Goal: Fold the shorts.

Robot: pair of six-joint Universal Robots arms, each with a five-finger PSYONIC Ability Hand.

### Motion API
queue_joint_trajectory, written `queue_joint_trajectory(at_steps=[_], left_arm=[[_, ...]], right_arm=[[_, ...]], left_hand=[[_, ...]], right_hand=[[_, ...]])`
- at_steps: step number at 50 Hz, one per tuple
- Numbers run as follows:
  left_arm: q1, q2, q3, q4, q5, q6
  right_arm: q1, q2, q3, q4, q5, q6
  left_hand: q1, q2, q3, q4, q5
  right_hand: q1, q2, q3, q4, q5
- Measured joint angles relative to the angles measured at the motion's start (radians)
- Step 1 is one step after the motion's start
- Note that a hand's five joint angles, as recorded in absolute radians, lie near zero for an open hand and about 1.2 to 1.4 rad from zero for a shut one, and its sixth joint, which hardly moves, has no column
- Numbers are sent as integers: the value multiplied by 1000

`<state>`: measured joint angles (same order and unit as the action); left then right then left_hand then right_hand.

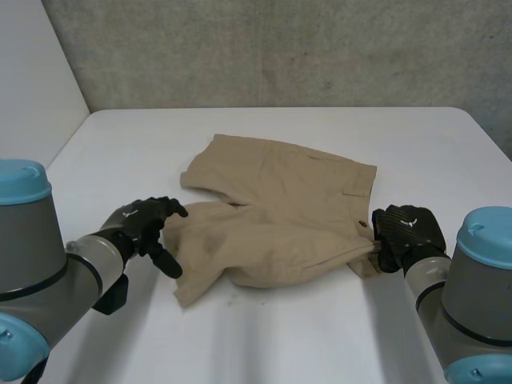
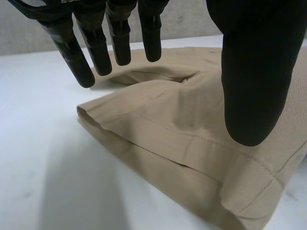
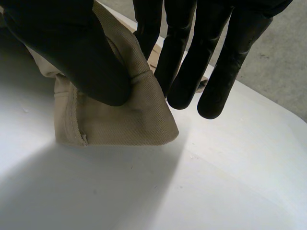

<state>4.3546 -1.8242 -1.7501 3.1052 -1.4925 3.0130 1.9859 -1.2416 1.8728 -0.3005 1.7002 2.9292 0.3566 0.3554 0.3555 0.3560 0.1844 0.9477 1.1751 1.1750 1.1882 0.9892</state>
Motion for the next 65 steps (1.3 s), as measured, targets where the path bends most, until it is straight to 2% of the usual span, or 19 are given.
queue_joint_trajectory(at_steps=[6, 20, 31, 34, 36, 38, 42, 44, 45, 46, 49, 53, 57, 65], left_arm=[[5, -22, -1, -3, 23, -50], [-79, -15, -61, -19, 6, -38], [-95, -30, -70, -18, 3, -38], [-96, -41, -70, -15, -1, -38], [-96, -53, -69, -7, -19, -34], [-97, -60, -67, 2, -42, -26], [-101, -46, -63, 27, -136, 48], [-107, -10, -64, 33, -169, 123], [-107, -10, -64, 33, -169, 123], [-116, 39, -65, 36, -187, 207], [-134, 125, -64, 34, -200, 328], [-151, 252, -56, 18, -202, 443], [-158, 364, -41, -28, -198, 493], [-159, 575, 8, -217, -176, 524]], right_arm=[[3, -2, 4, 1, -1, 1], [2, -1, 5, 1, -1, -2], [3, -1, 5, 0, -1, -5], [3, -1, 5, 0, -1, -6], [3, -2, 5, 0, -1, -7], [3, -4, 5, 1, -2, -11], [6, -28, 5, 9, -20, -52], [9, -51, 5, 19, -35, -99], [9, -51, 5, 19, -35, -99], [11, -77, 2, 36, -48, -149], [13, -123, -12, 78, -62, -223], [12, -193, -43, 160, -70, -285], [8, -269, -83, 265, -74, -314], [-1, -455, -187, 579, -97, -403]], left_hand=[[79, 76, 77, 78, 76], [176, 176, 175, 181, 180], [214, 213, 208, 212, 210], [427, 414, 412, 398, 390], [772, 749, 745, 740, 731], [791, 815, 809, 816, 783], [791, 839, 831, 843, 783], [791, 839, 831, 843, 783], [791, 839, 831, 843, 783], [791, 839, 831, 843, 783], [791, 840, 831, 843, 783], [791, 840, 831, 843, 783], [791, 840, 831, 843, 783], [791, 841, 832, 844, 783]], right_hand=[[0, 0, 0, 0, 0], [0, 0, 0, 0, 0], [0, 0, 0, 0, 0], [0, 0, 0, 0, 0], [0, 0, 0, 0, 0], [0, 0, 0, 0, 0], [0, 0, 0, 0, 0], [0, 0, 0, 0, 0], [0, 0, 0, 0, 0], [0, 0, 7, 0, 0], [0, 0, 7, 0, 0], [0, 0, 7, 0, 0], [0, 0, 7, 0, 0], [0, 0, 7, 0, 0]])
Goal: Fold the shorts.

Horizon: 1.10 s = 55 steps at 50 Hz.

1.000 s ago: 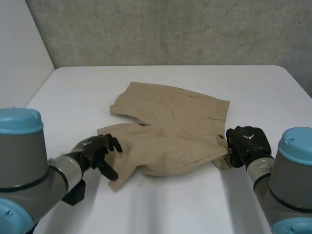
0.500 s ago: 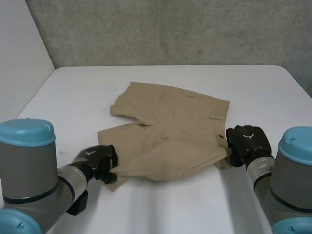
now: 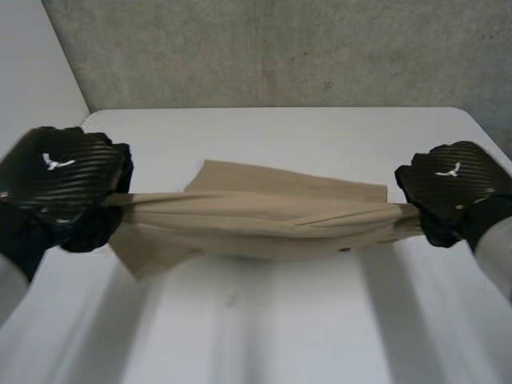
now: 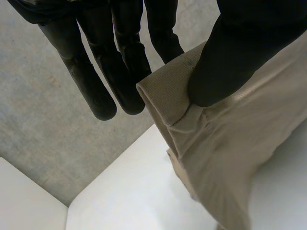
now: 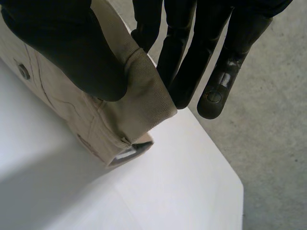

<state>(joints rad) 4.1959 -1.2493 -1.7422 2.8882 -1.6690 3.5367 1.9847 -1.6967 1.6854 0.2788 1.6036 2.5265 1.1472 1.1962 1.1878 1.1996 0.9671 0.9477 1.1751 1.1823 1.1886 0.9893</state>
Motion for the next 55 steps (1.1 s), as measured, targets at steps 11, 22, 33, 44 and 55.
queue_joint_trajectory(at_steps=[11, 22, 33, 44, 55], left_arm=[[3, -1, -61, -77, 86, -6], [12, -363, 30, 64, 90, 14], [15, -874, 515, 189, 83, 104], [15, -1253, 909, 311, 78, 218], [12, -1408, 1063, 430, 82, 290]], right_arm=[[-21, -45, 11, 170, -82, -123], [-61, 276, -39, 81, -83, -162], [-57, 608, -344, -147, -52, -114], [-53, 879, -533, -402, 62, -144], [-48, 999, -578, -633, 80, -229]], left_hand=[[0, 2, 0, 0, 0], [0, 2, 1, 0, 0], [0, 2, 2, 1, 0], [0, 2, 2, 0, 0], [-348, -353, -326, -337, -290]], right_hand=[[9, 0, 0, 0, 0], [9, 0, 0, 4, 0], [9, 0, 0, 4, 0], [9, 0, 0, 4, 0], [-356, -394, -368, -365, -344]])
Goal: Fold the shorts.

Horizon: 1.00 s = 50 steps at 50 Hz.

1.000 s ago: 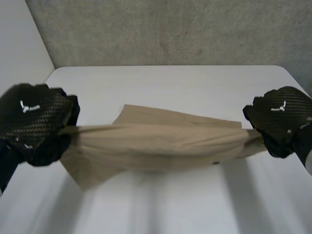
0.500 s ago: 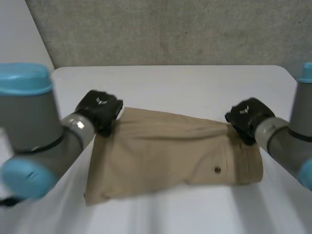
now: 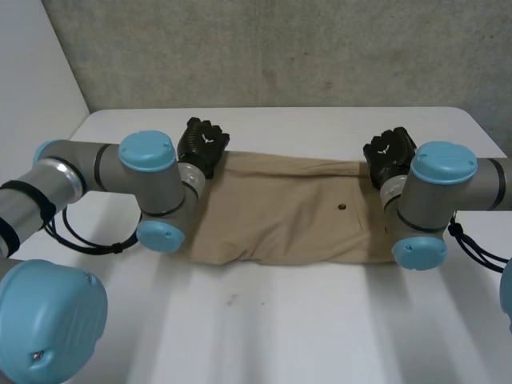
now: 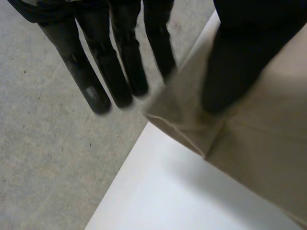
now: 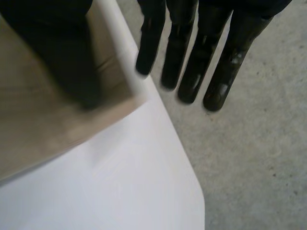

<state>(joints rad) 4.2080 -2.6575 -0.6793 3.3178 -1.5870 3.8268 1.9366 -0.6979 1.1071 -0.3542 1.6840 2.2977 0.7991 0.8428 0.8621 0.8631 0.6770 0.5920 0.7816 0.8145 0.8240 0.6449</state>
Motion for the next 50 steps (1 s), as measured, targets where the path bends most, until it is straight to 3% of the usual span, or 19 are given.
queue_joint_trajectory(at_steps=[1, 3, 4, 5, 18, 22, 26, 31, 37, 44, 47, 50], left_arm=[[-2, -2, -3, 10, 1, 1], [-7, 1, -25, 42, 3, 0], [-8, 4, -31, 49, 3, 0], [-12, 18, -54, 73, 4, -1], [-34, 355, -401, 204, -3, -55], [-35, 462, -521, 197, -4, -113], [-34, 613, -732, 122, -3, -268], [-31, 653, -836, 55, -3, -364], [-25, 640, -889, 29, -6, -403], [-15, 611, -894, 35, -5, -402], [-11, 607, -892, 37, -4, -400], [-10, 607, -891, 38, -4, -399]], right_arm=[[4, 0, 3, -14, -4, 0], [12, -16, 14, -32, -11, 5], [14, -20, 17, -33, -12, 7], [18, -47, 32, -38, -15, 20], [19, -395, 238, 69, -44, 264], [7, -471, 296, 180, -78, 348], [-55, -540, 393, 407, -190, 514], [-114, -547, 475, 461, -278, 584], [-166, -526, 549, 401, -317, 598], [-190, -461, 584, 287, -307, 588], [-199, -423, 590, 233, -296, 584], [-205, -401, 590, 202, -289, 581]], left_hand=[[-49, -43, -62, -43, -41], [-533, -496, -508, -508, -496], [-533, -496, -508, -508, -496], [-607, -626, -638, -648, -625], [-607, -641, -650, -658, -627], [-607, -641, -650, -658, -626], [-607, -641, -650, -658, -627], [-607, -641, -650, -658, -627], [-607, -641, -650, -658, -627], [-607, -641, -650, -658, -627], [-607, -641, -650, -658, -627], [-607, -641, -650, -658, -627]], right_hand=[[-222, -241, -239, -240, -239], [-380, -518, -548, -547, -536], [-380, -518, -548, -547, -536], [-392, -559, -596, -593, -575], [-392, -563, -601, -594, -579], [-392, -563, -601, -594, -579], [-392, -563, -601, -594, -579], [-388, -550, -583, -590, -574], [-291, -435, -464, -473, -473], [-184, -315, -341, -351, -364], [-16, -96, -141, -153, -171], [-16, -96, -141, -153, -171]])
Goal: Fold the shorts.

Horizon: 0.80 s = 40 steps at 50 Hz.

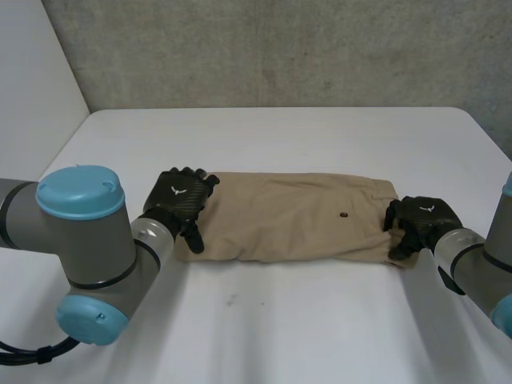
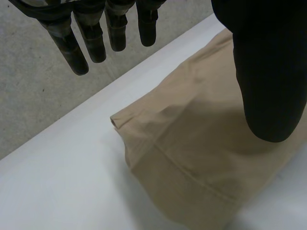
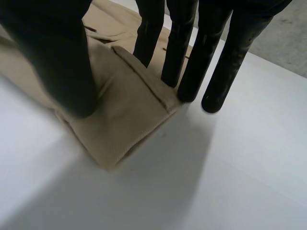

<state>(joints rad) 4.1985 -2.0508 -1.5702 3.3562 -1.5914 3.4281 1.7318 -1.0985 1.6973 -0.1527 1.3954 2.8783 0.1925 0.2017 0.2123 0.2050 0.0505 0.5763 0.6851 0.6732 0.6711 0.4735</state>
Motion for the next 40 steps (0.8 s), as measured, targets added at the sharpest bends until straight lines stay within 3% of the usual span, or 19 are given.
queue_joint_trajectory(at_steps=[2, 3, 4, 11, 21, 25, 34, 35, 36, 40], left_arm=[[0, 1, 0, 0, -1, 0], [0, 2, 0, 0, -1, 0], [0, 4, -1, 0, -2, 1], [0, 19, -10, -3, -7, 1], [26, 119, -74, -9, -19, -1], [32, 159, -96, -9, -21, -1], [36, 202, -115, -9, -25, -2], [36, 208, -116, -9, -25, -2], [37, 218, -115, -9, -26, -3], [36, 220, -109, -9, -25, -3]], right_arm=[[-5, 12, 0, -17, 7, -6], [-9, 16, 0, -25, 11, -11], [-16, 18, 0, -31, 18, -20], [-78, -25, 6, -30, 42, -116], [-154, -112, -62, 75, 52, -466], [-71, -128, -153, 135, 53, -575], [238, -90, -298, 129, 8, -614], [315, -63, -310, 111, -24, -621], [508, 37, -284, 70, -202, -654], [543, 76, -247, 69, -309, -669]], left_hand=[[0, 0, 0, 0, 0], [0, 0, 0, 0, 0], [0, 0, 0, 0, 0], [0, 0, 0, 0, 0], [0, 0, 0, 0, 0], [0, 0, 0, 0, 0], [0, 0, 0, 0, 0], [0, 0, 0, 0, 0], [0, 0, 0, 0, 0], [0, 0, 0, 0, 0]], right_hand=[[0, 0, 0, 0, 0], [260, 408, 408, 429, 391], [286, 454, 447, 477, 432], [336, 475, 480, 517, 469], [351, 475, 480, 520, 485], [362, 475, 483, 520, 489], [366, 483, 516, 520, 500], [366, 483, 516, 520, 500], [333, 405, 438, 440, 444], [83, 86, 104, 102, 141]])
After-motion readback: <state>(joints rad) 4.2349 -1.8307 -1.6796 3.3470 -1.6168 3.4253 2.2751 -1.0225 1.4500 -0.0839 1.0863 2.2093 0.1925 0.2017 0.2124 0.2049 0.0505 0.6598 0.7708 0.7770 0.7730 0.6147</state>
